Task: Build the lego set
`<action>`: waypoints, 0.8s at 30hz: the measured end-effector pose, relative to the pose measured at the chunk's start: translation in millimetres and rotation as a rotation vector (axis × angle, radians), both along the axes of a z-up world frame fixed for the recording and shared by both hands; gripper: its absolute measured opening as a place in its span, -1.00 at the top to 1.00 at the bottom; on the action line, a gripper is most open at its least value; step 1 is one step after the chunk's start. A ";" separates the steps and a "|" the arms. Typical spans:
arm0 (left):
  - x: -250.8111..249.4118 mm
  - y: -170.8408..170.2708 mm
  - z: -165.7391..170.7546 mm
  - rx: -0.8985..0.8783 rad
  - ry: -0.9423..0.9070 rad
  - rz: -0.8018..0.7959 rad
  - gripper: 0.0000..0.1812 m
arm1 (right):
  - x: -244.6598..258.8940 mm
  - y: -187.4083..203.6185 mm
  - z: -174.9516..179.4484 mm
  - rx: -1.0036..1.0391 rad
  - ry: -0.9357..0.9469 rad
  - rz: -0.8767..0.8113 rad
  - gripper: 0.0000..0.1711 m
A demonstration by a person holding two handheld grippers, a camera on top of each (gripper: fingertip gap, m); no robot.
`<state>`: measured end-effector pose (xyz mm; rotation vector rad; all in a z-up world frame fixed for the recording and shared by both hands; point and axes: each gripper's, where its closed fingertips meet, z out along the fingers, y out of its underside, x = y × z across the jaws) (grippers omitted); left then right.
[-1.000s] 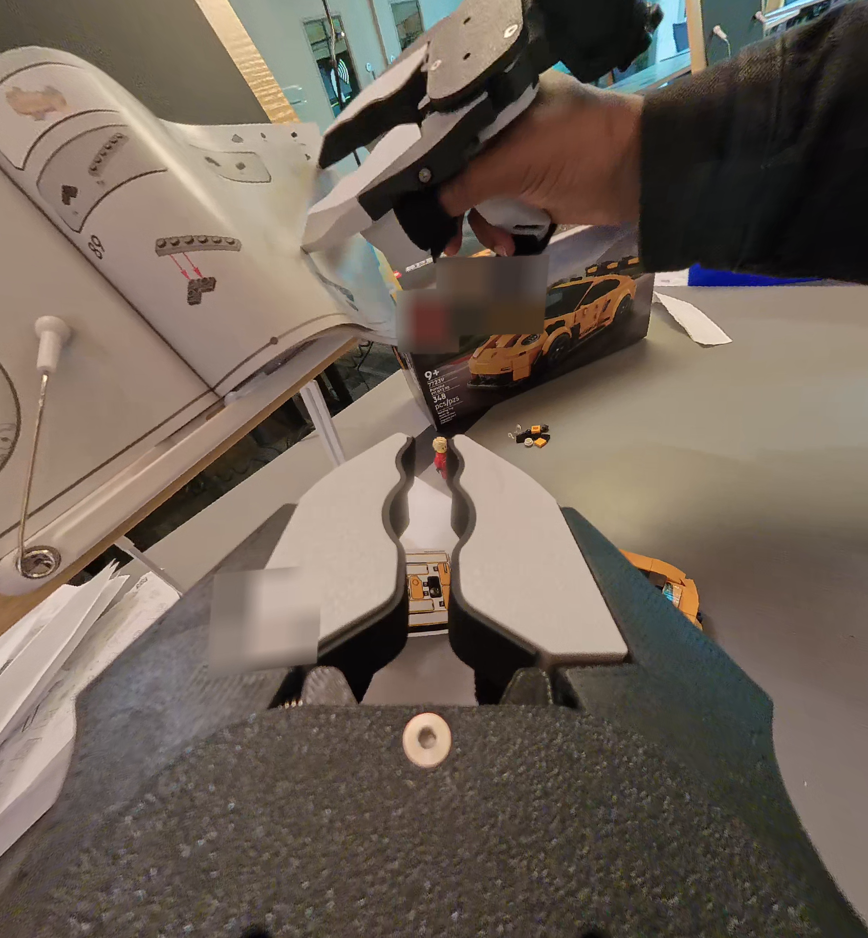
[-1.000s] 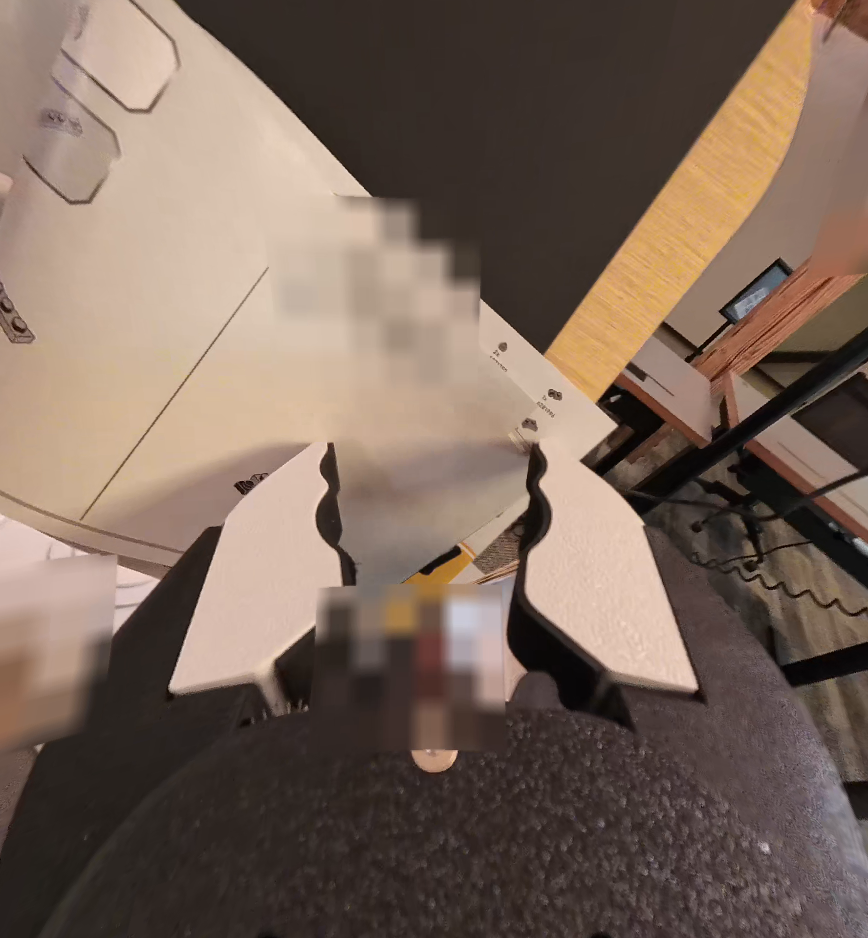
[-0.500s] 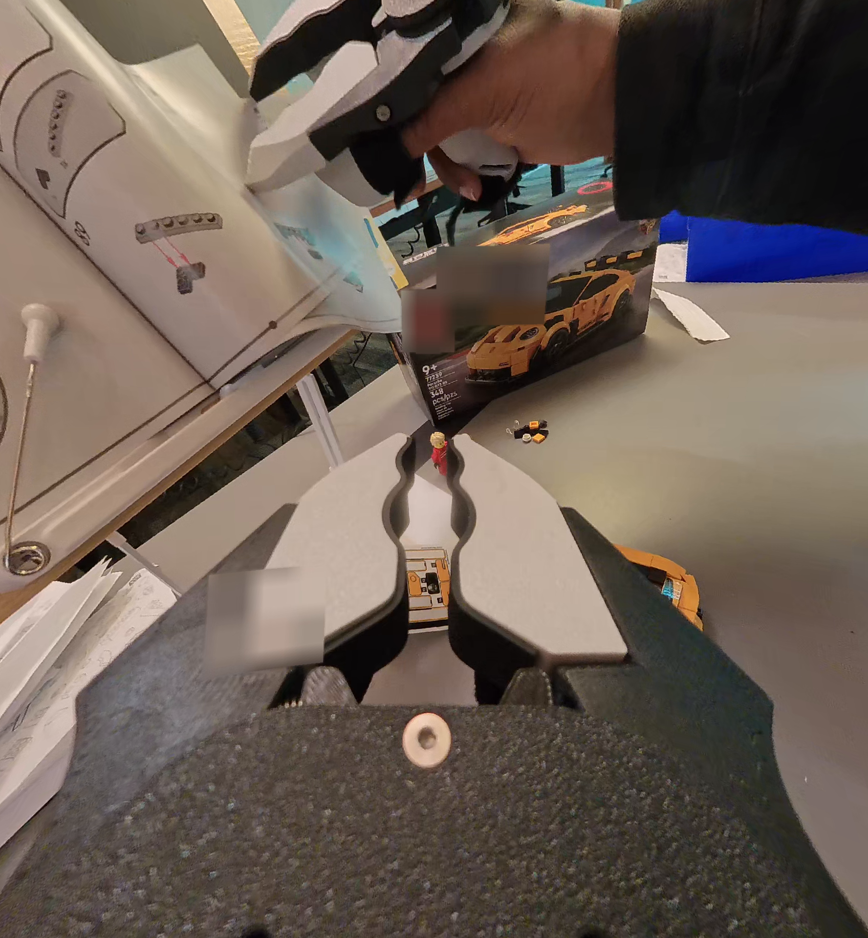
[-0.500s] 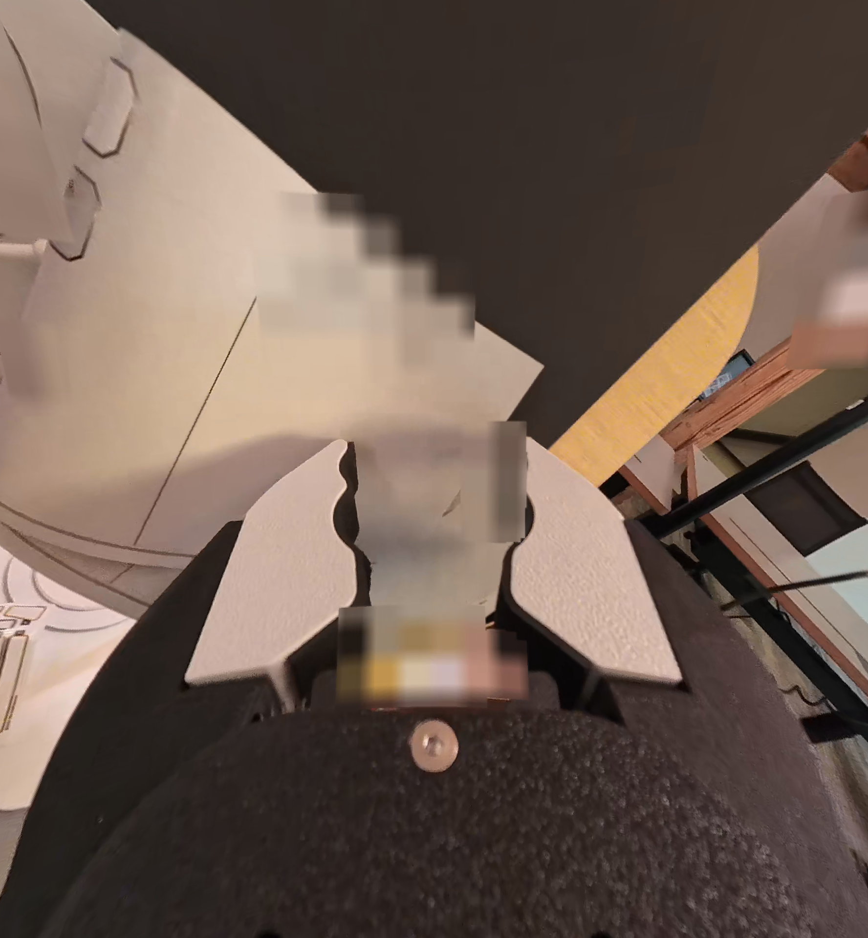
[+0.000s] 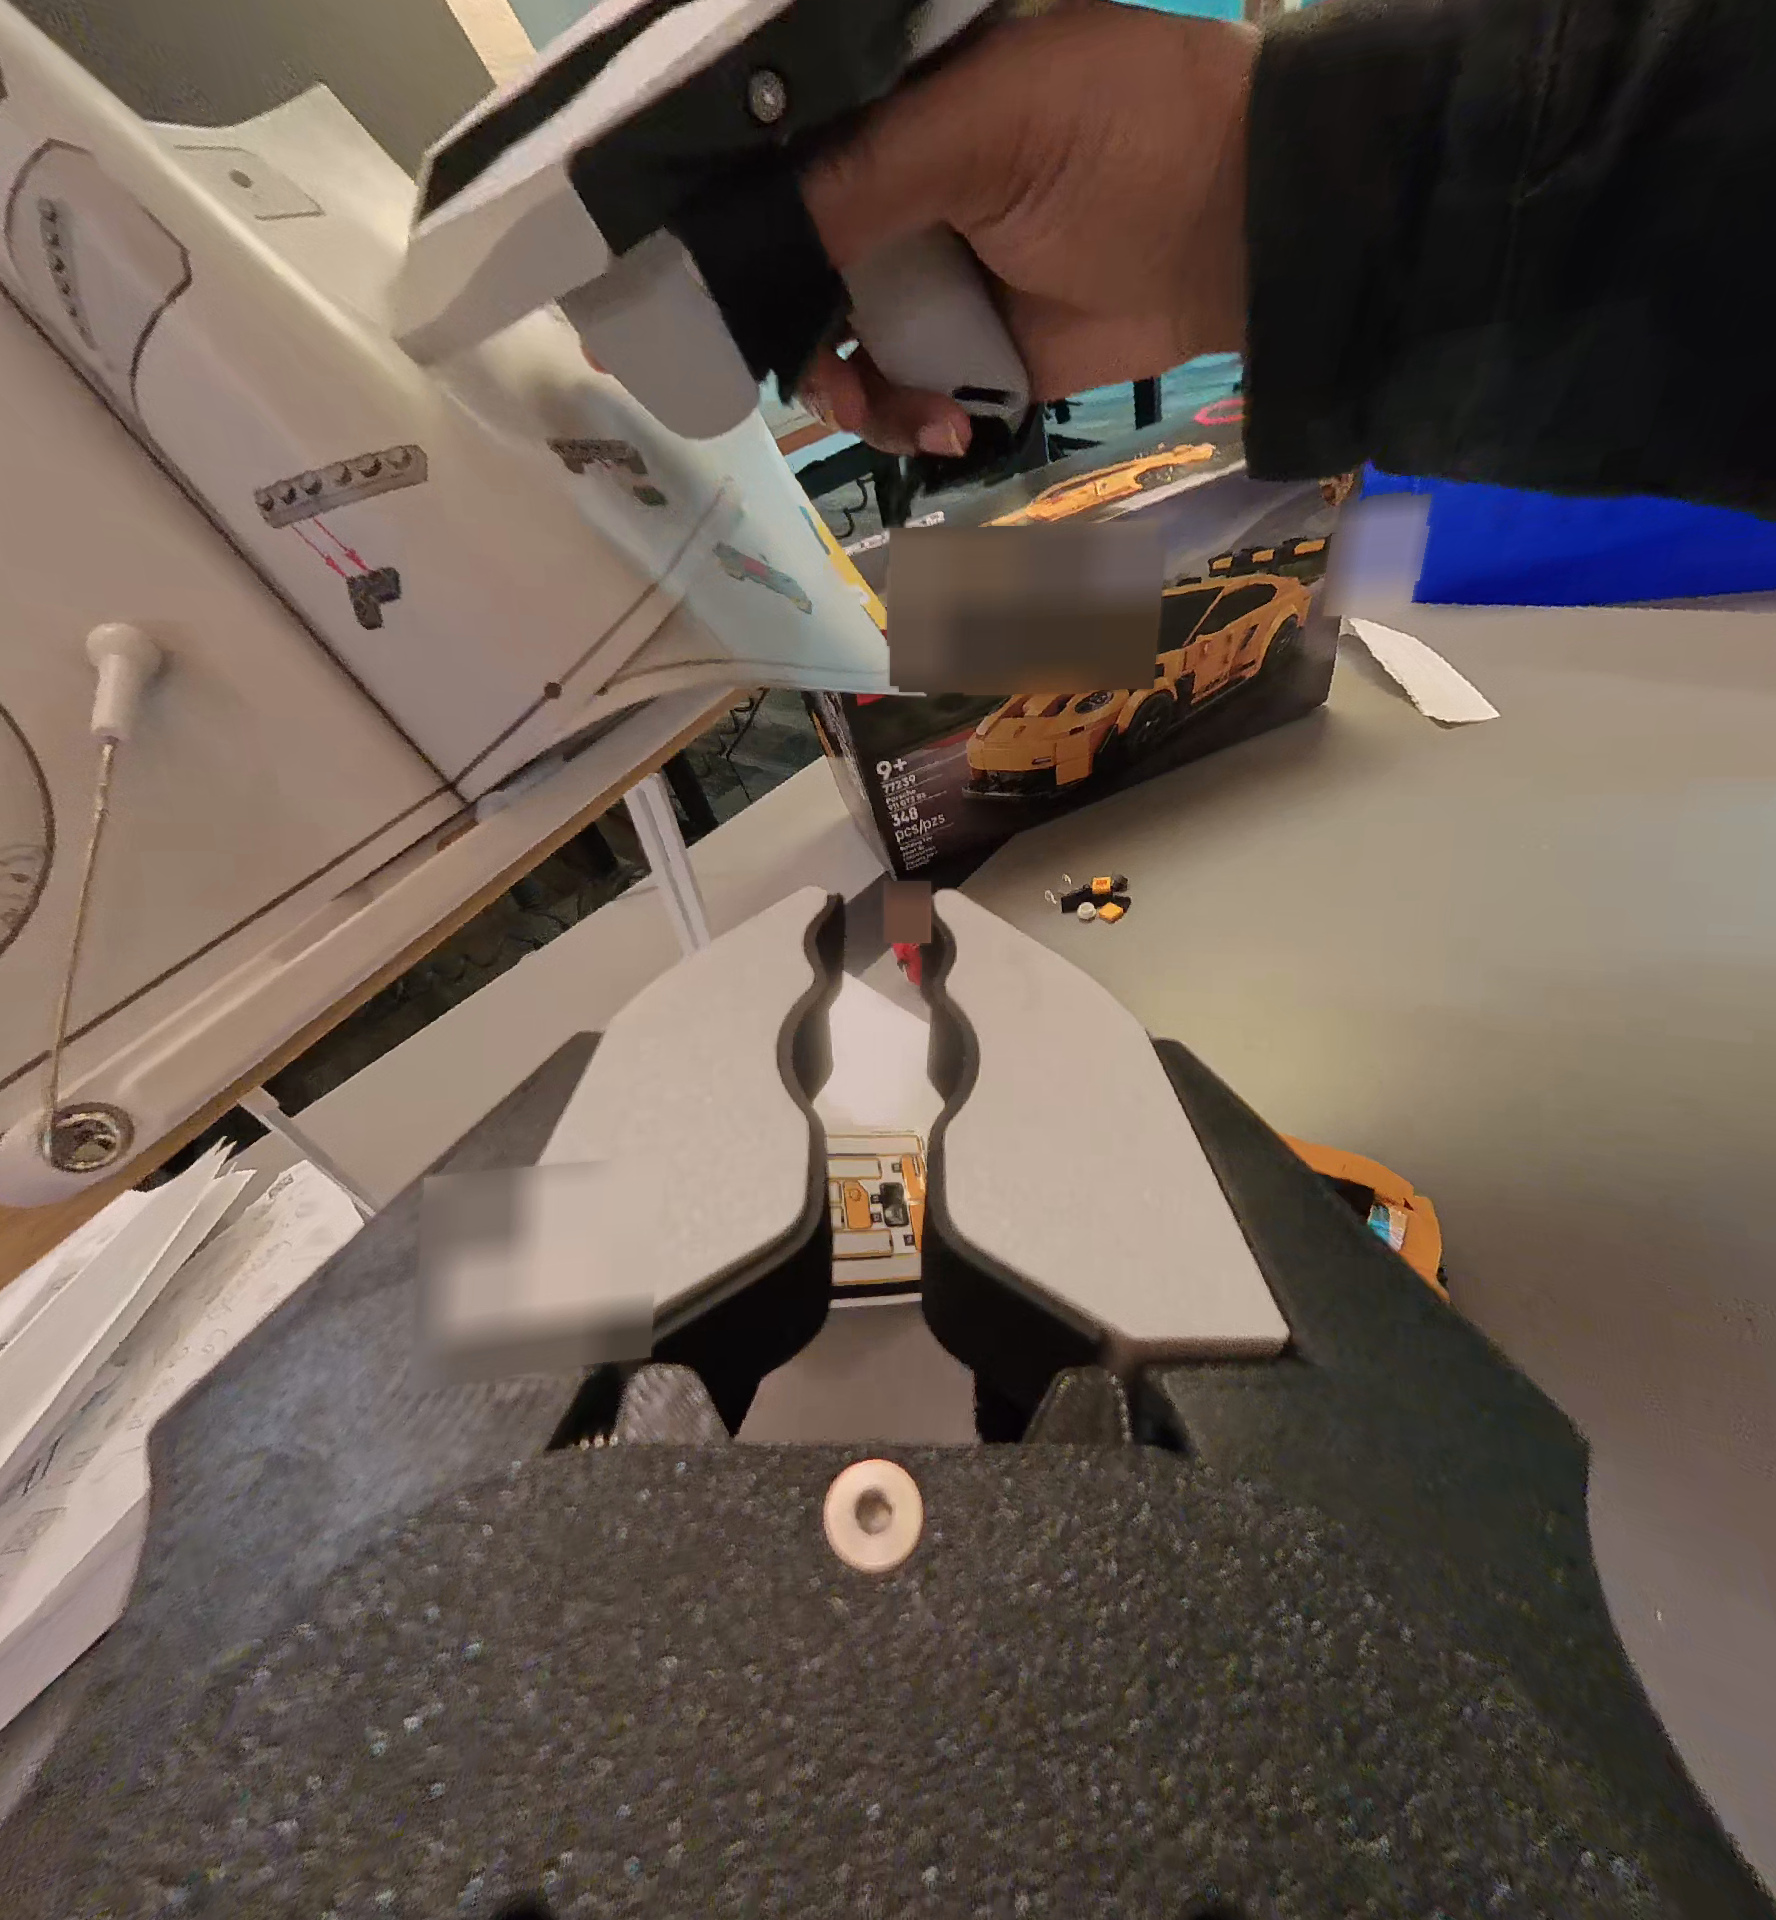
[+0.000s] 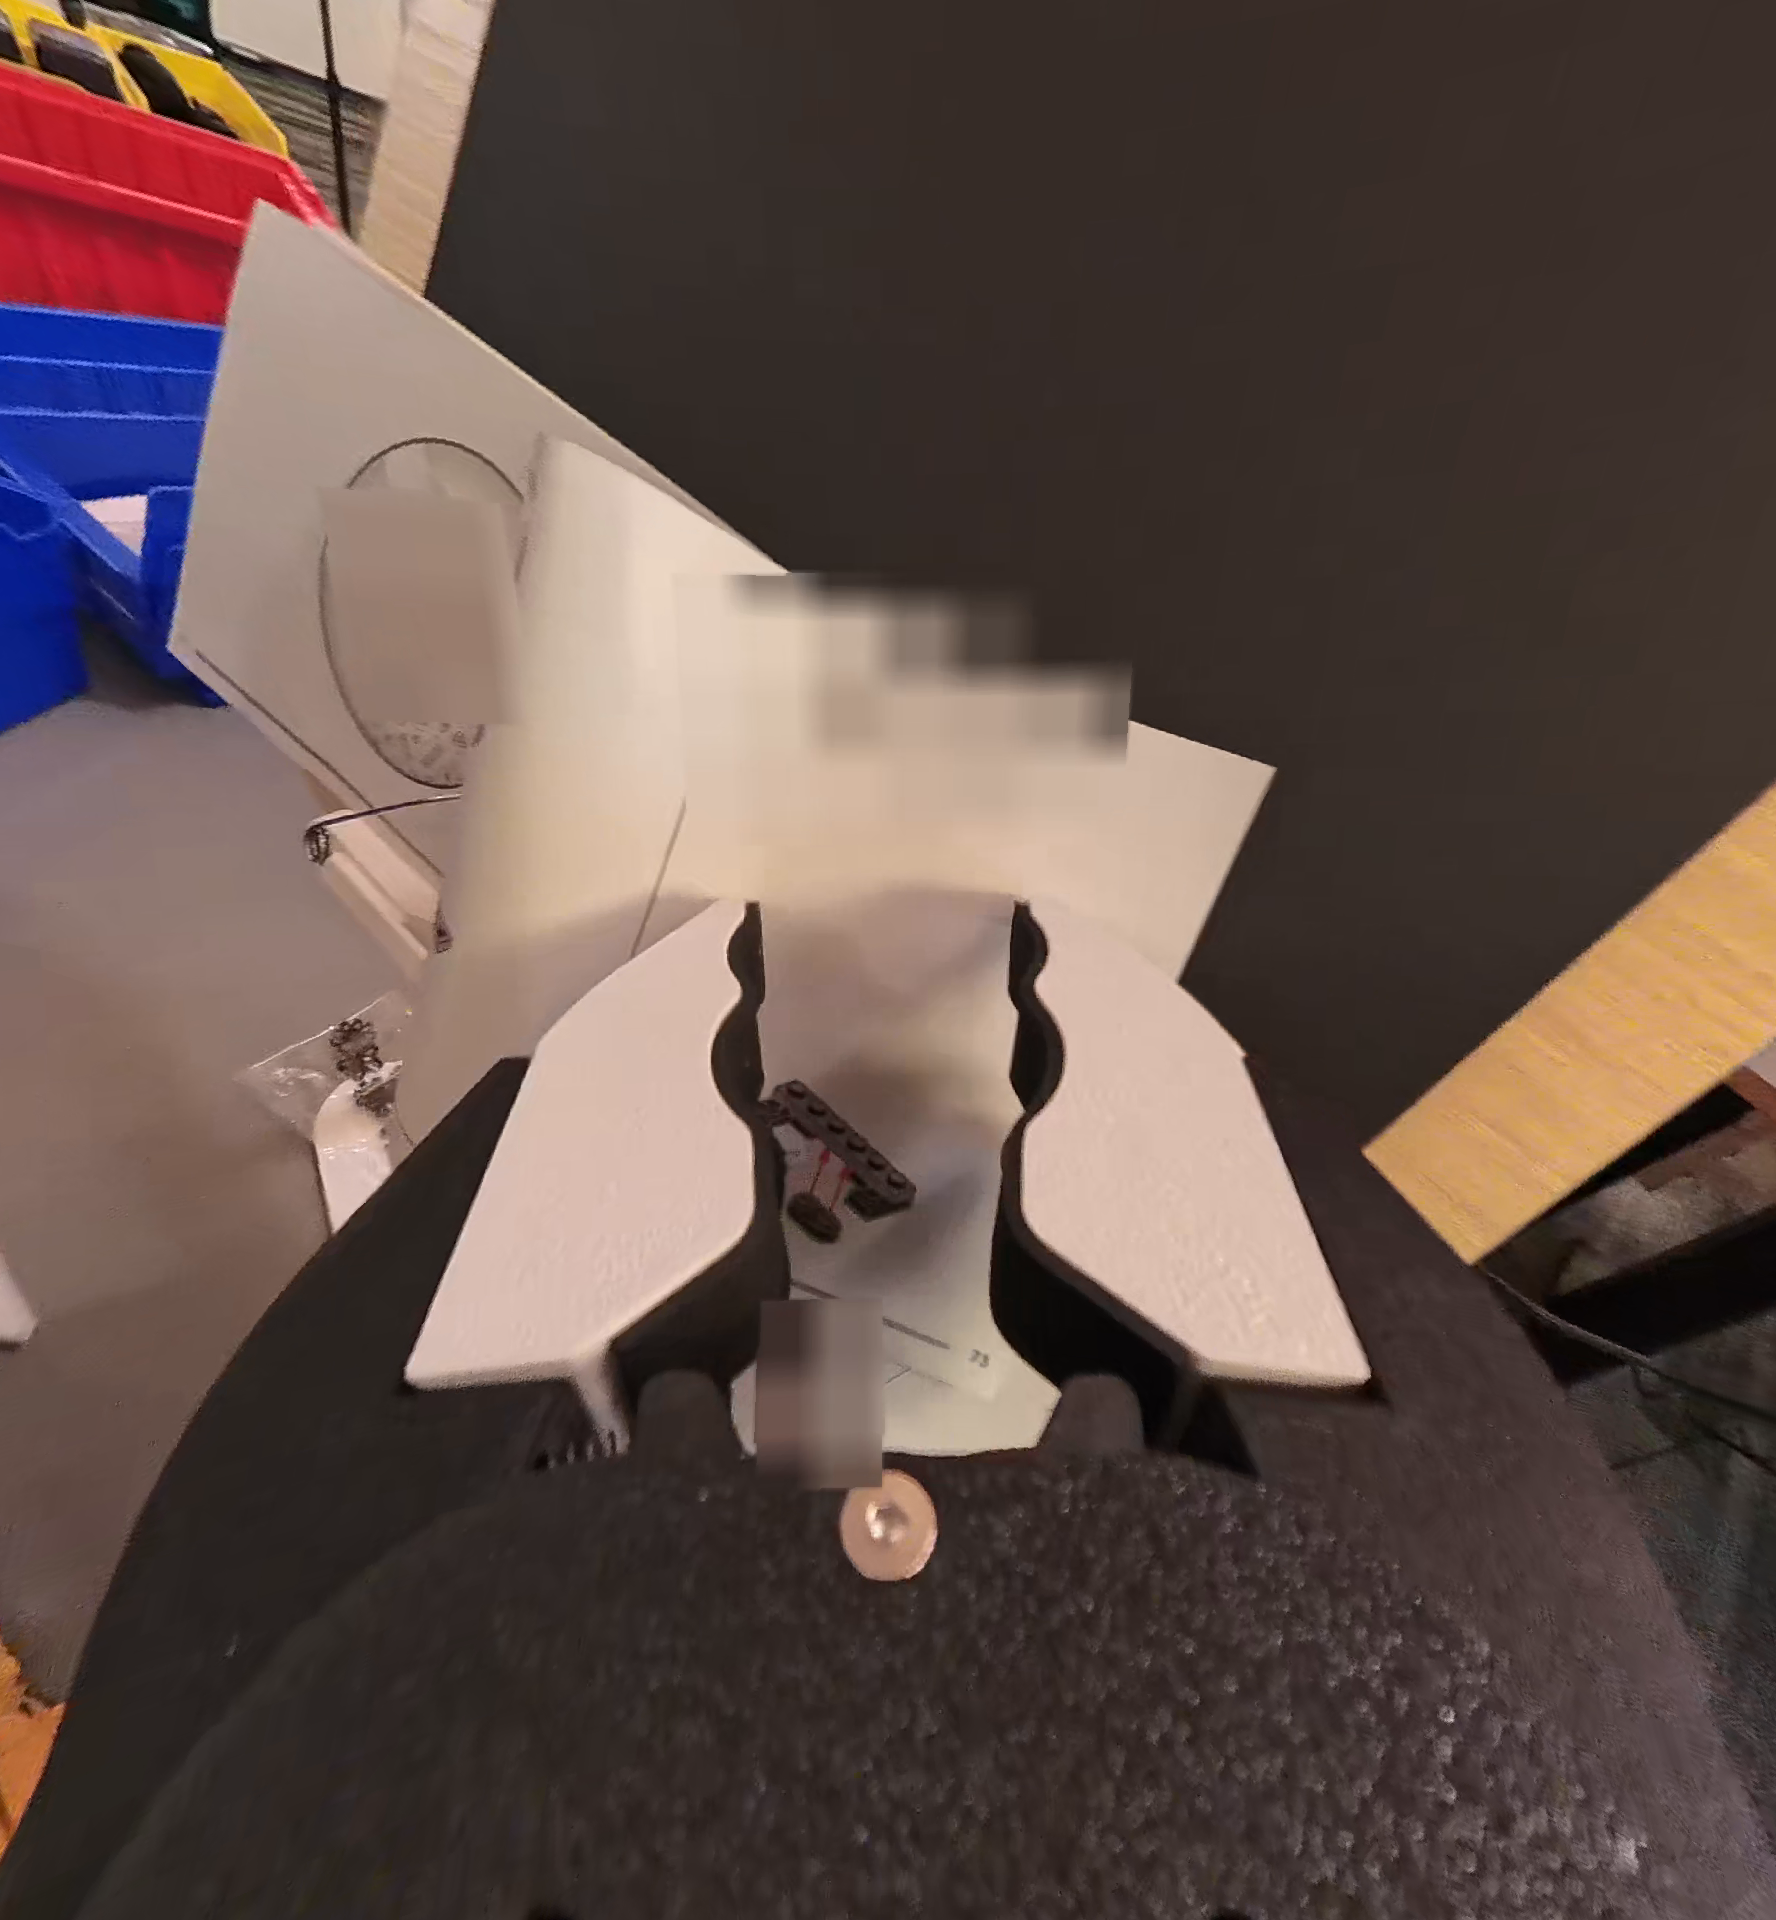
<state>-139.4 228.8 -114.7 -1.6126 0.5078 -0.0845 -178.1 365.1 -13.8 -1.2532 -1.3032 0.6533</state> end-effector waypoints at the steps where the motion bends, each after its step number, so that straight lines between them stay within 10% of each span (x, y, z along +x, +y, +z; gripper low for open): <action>1: -2.3 1.7 3.7 0.006 -0.016 0.007 0.84 | -0.5 -3.1 -0.8 0.005 -0.004 0.004 0.47; 15: -41.6 51.3 43.1 -0.102 -0.264 0.025 0.41 | -24.6 -90.5 -20.4 -0.007 -0.068 0.235 0.45; 24: -45.5 54.3 28.5 -0.114 -0.254 0.046 0.99 | -10.2 -95.5 -26.3 -0.094 -0.032 0.261 0.45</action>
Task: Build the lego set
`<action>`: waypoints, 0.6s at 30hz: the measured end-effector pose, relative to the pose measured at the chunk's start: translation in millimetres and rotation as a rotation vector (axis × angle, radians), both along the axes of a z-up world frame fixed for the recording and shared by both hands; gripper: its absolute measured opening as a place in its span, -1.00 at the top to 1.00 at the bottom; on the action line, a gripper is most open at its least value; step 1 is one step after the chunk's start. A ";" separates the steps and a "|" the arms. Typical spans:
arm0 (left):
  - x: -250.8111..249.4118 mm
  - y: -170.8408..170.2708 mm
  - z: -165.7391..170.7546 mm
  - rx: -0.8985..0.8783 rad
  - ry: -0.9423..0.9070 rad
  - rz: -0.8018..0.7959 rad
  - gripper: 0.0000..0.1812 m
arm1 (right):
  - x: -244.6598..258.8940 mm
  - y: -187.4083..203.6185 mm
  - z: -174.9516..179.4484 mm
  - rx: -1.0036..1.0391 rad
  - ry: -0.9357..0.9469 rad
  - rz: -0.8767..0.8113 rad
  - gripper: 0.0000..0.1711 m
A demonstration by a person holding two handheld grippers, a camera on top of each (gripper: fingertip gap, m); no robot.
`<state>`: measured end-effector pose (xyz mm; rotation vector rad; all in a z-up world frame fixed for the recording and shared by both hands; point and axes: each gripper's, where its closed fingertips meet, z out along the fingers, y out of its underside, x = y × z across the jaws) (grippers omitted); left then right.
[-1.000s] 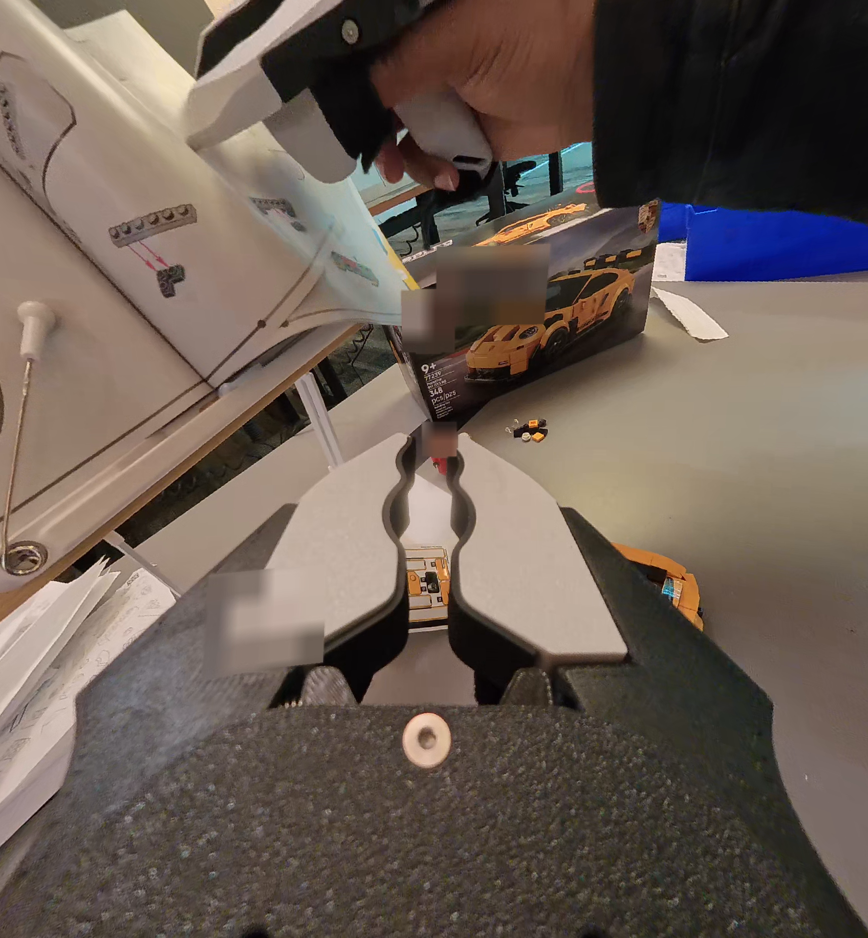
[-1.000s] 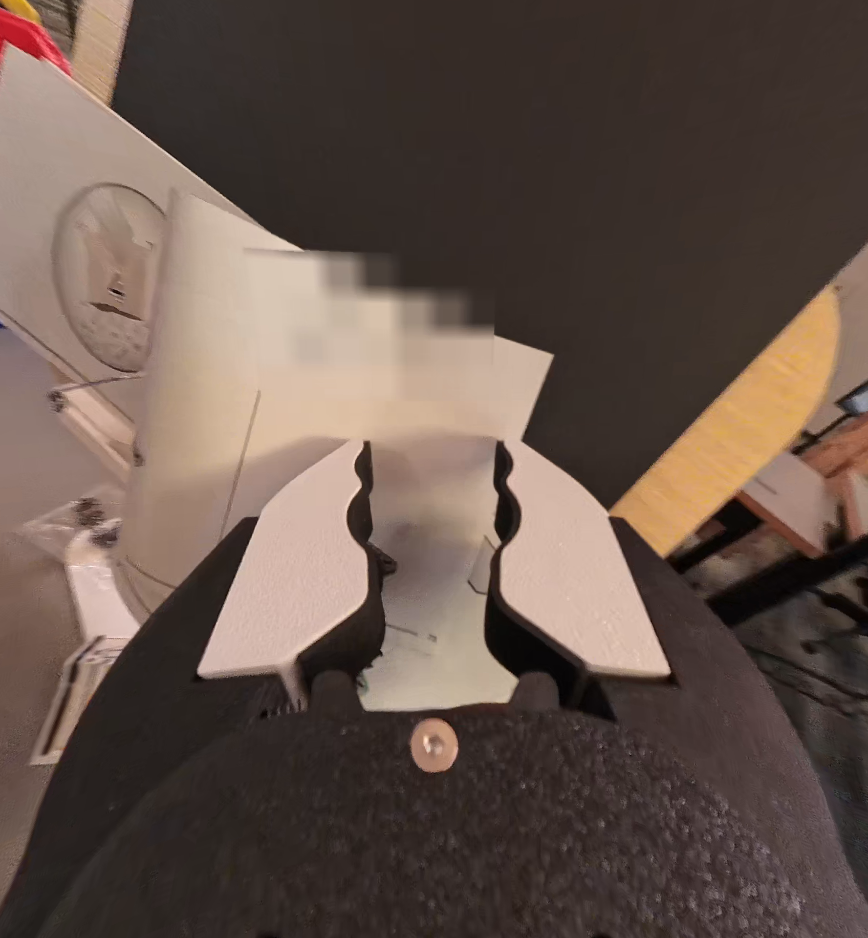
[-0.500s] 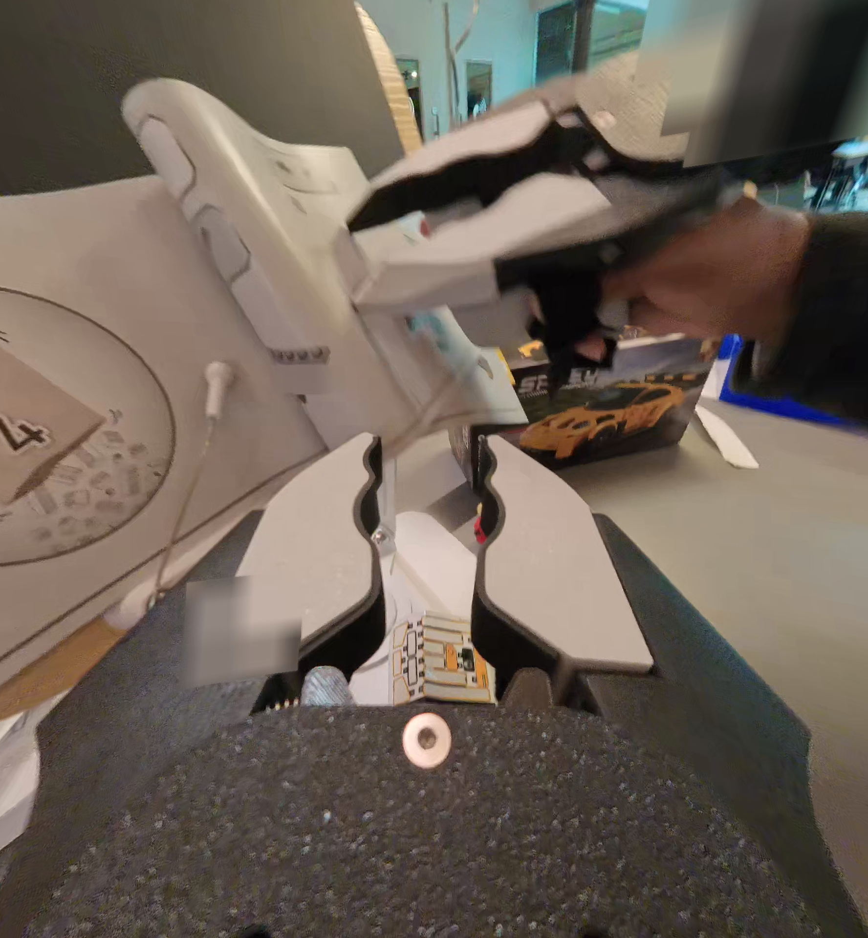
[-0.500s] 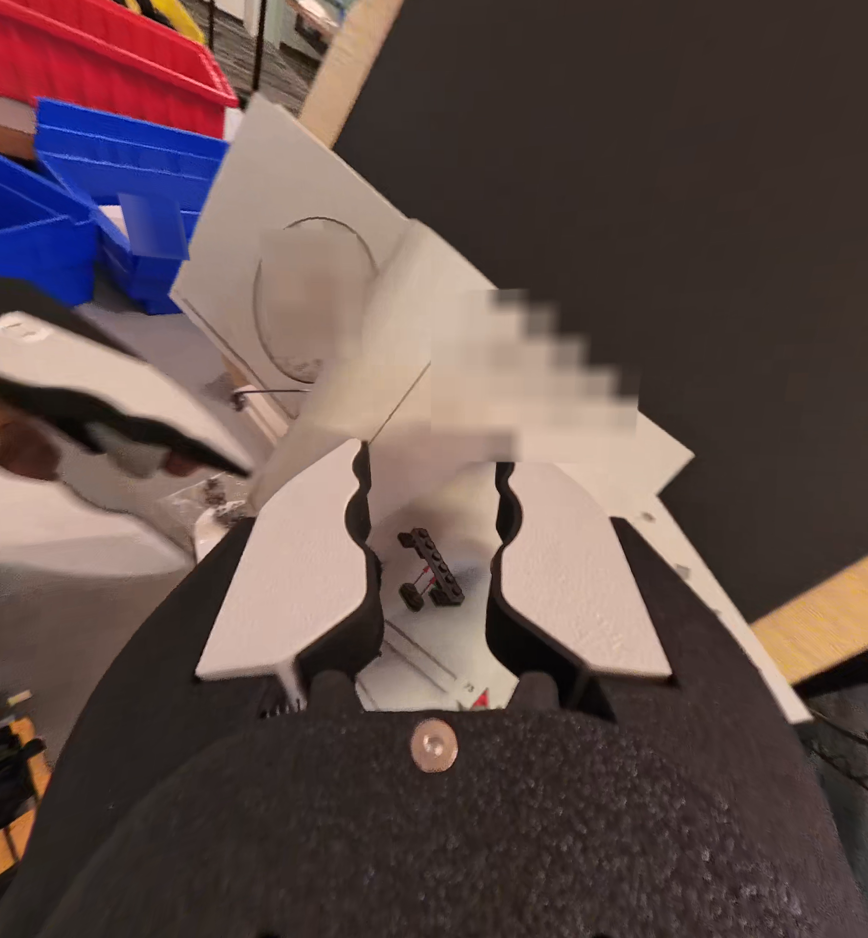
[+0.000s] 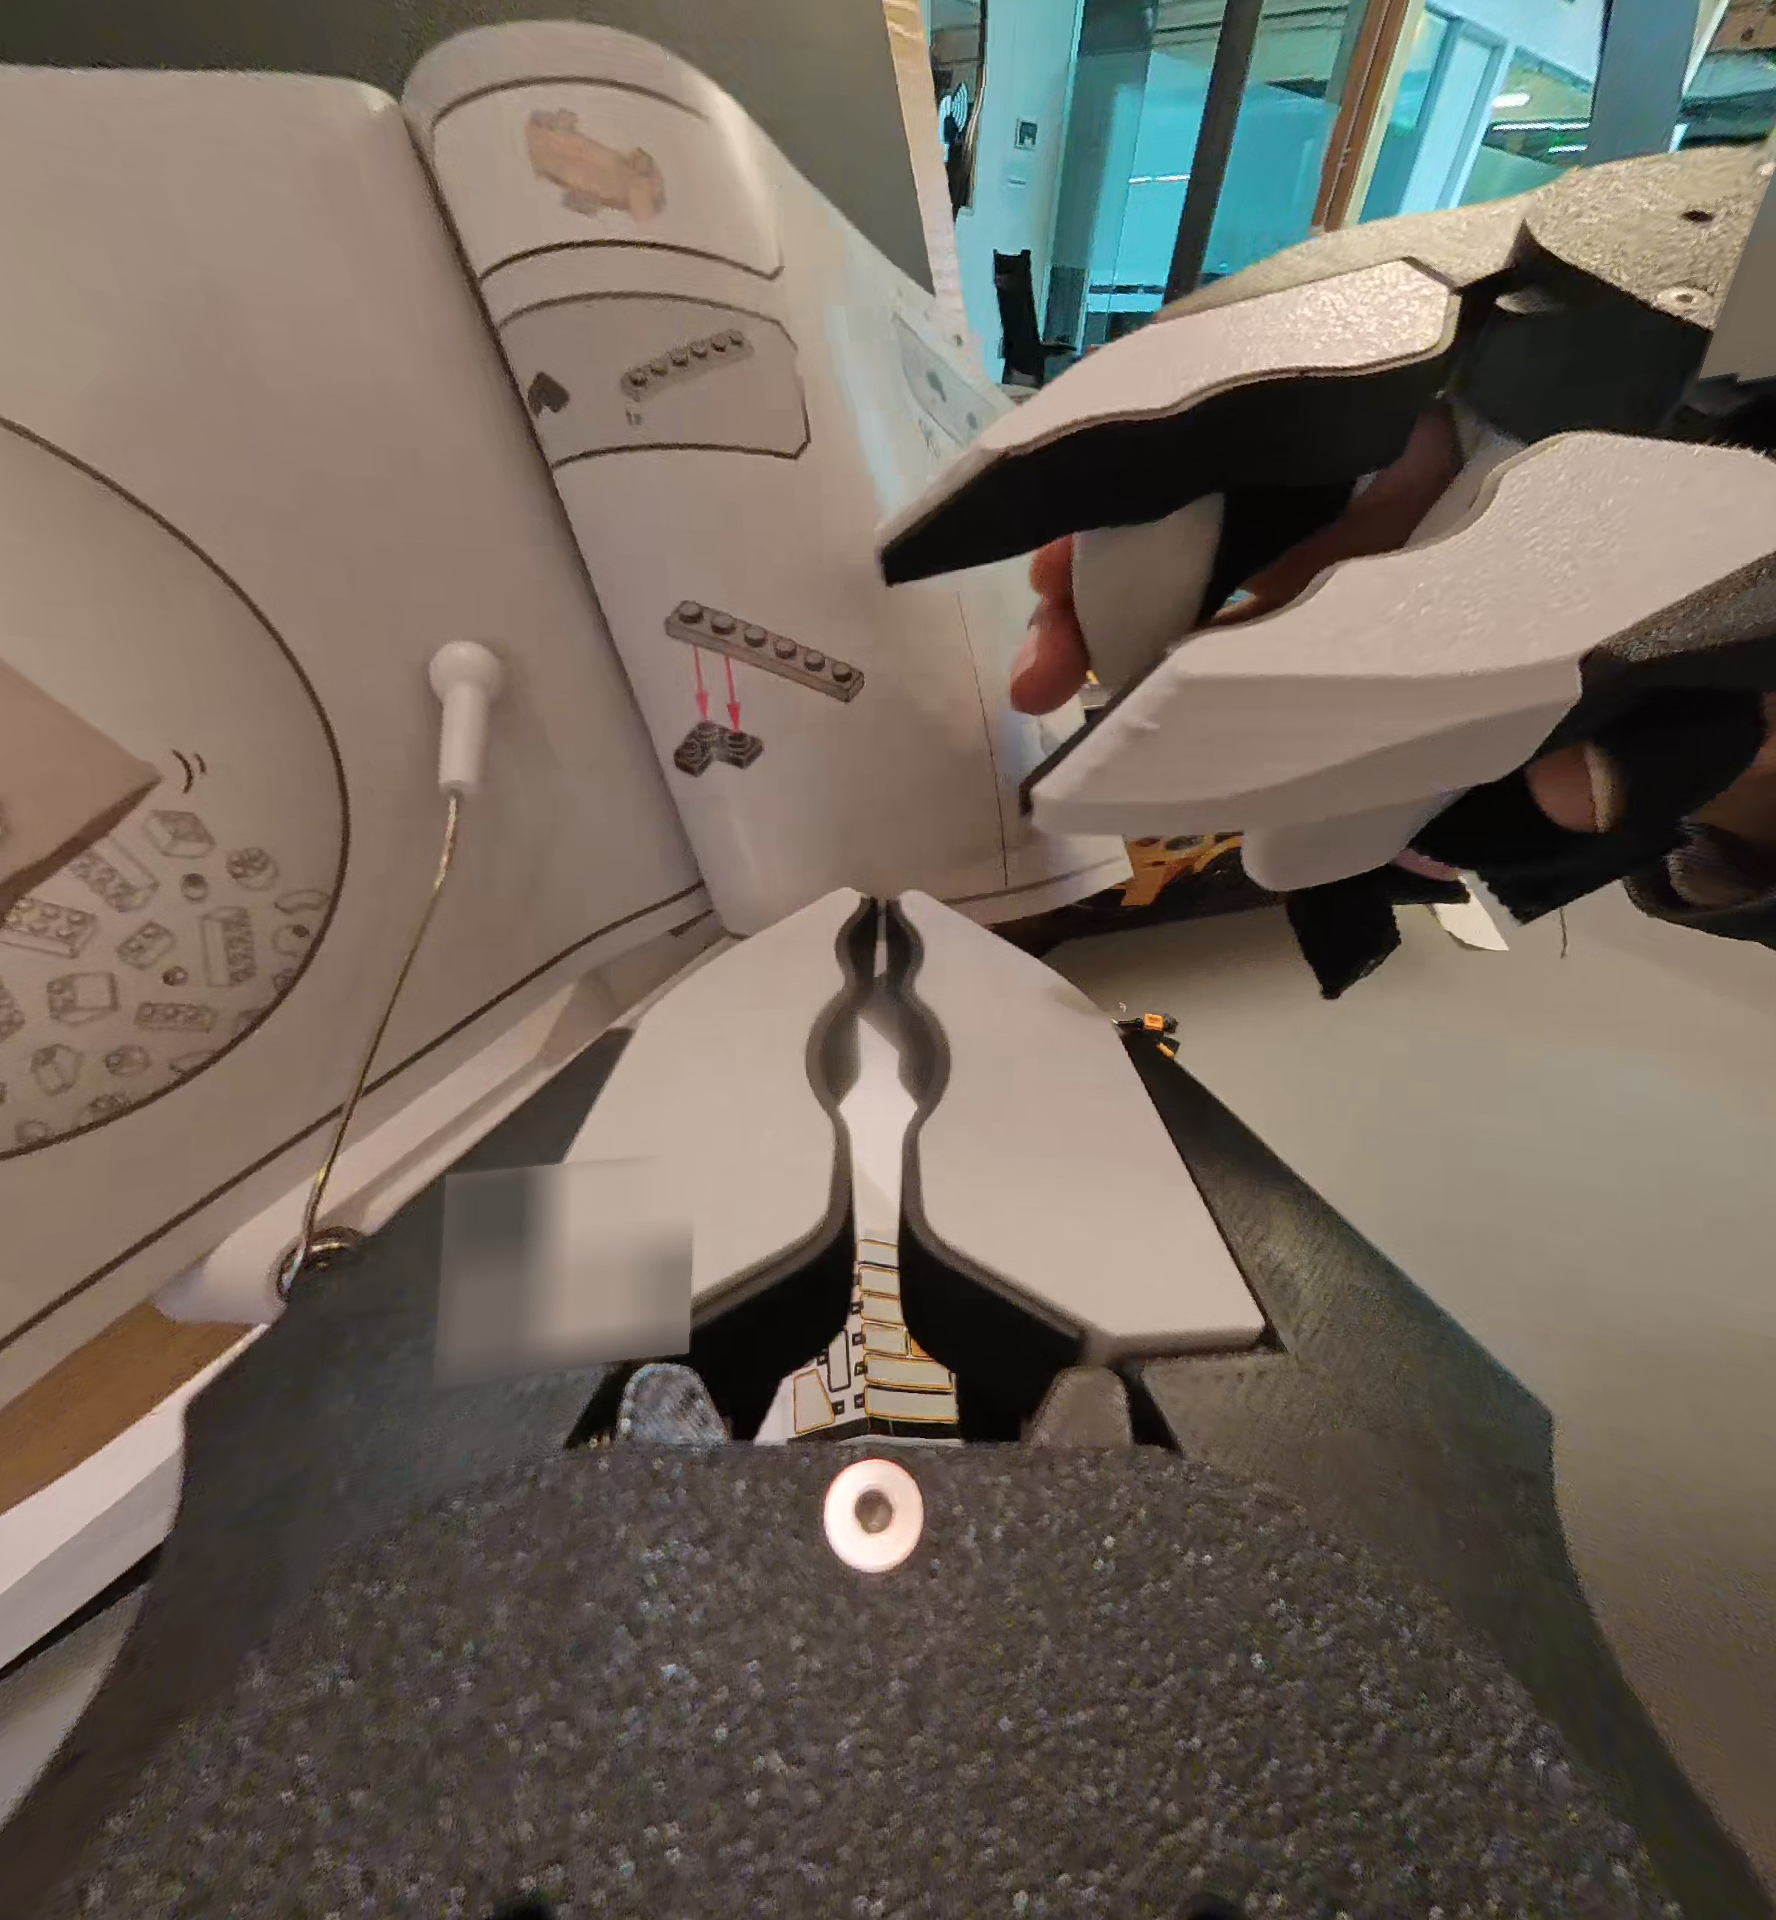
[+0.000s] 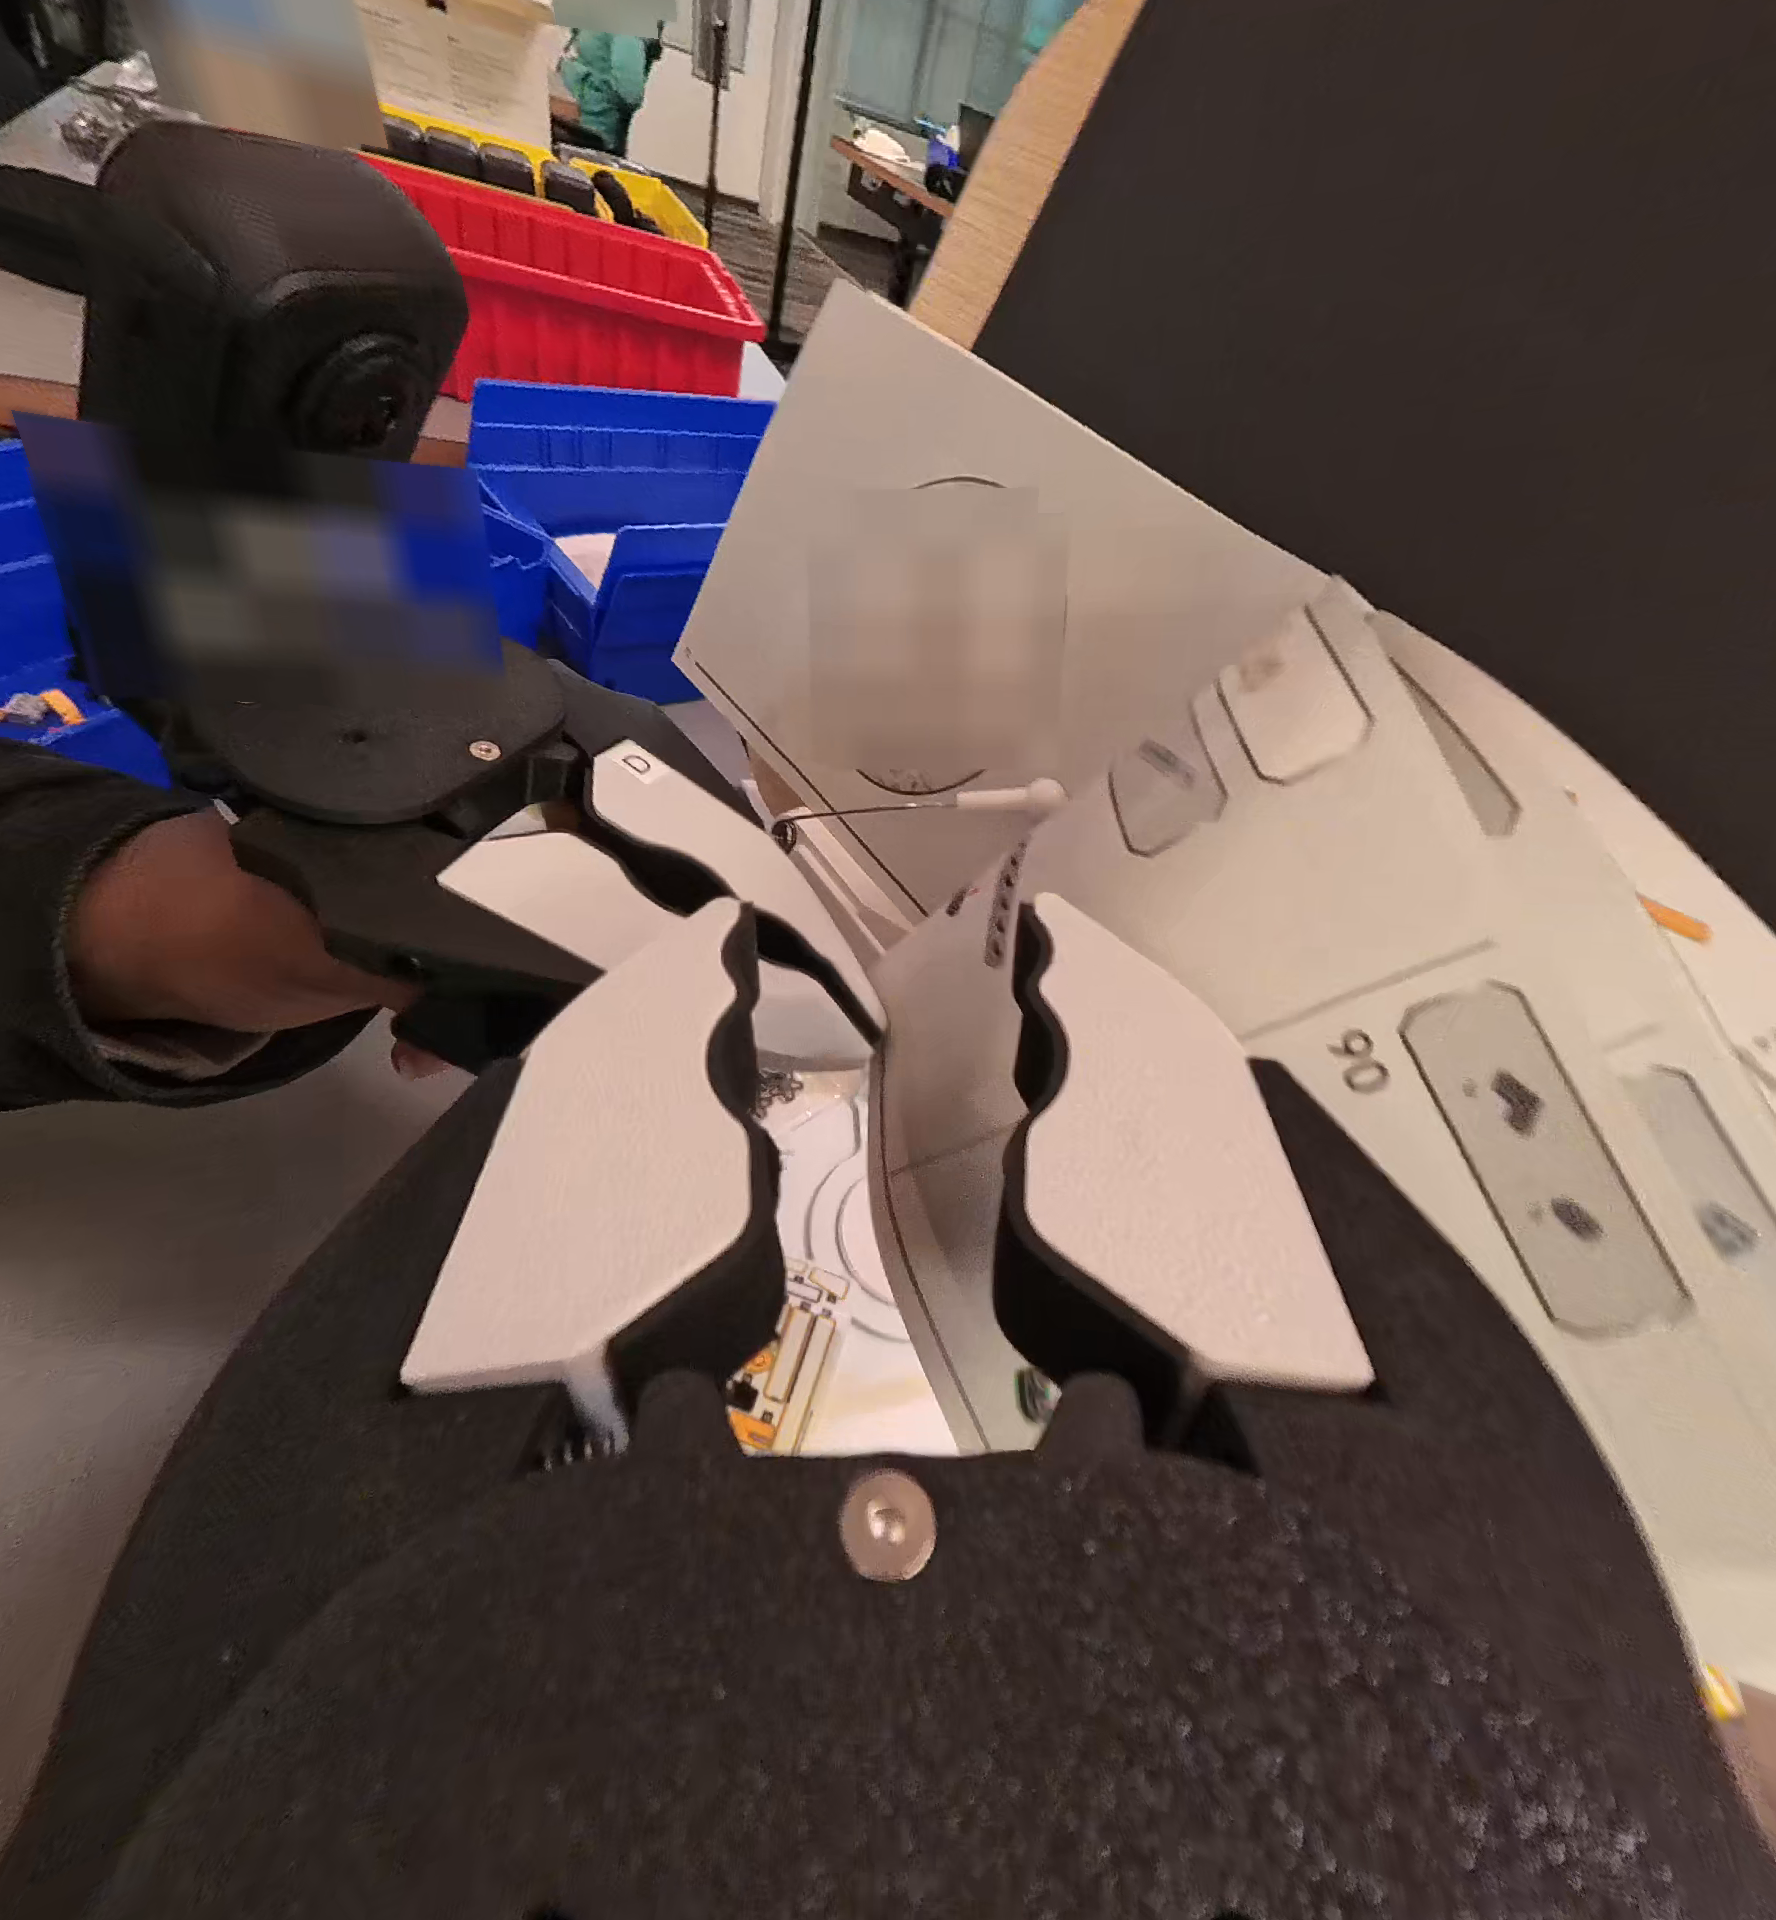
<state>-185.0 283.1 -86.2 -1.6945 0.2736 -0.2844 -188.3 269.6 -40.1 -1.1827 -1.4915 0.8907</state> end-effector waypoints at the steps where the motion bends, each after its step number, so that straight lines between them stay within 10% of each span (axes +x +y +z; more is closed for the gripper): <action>1: -0.2 0.8 0.7 0.009 0.014 0.012 0.96 | 3.2 2.6 0.3 -0.001 0.009 -0.010 0.45; 18: -19.5 12.9 -4.5 -0.026 0.138 0.162 0.78 | 67.0 88.3 -23.0 0.012 0.089 -0.459 0.39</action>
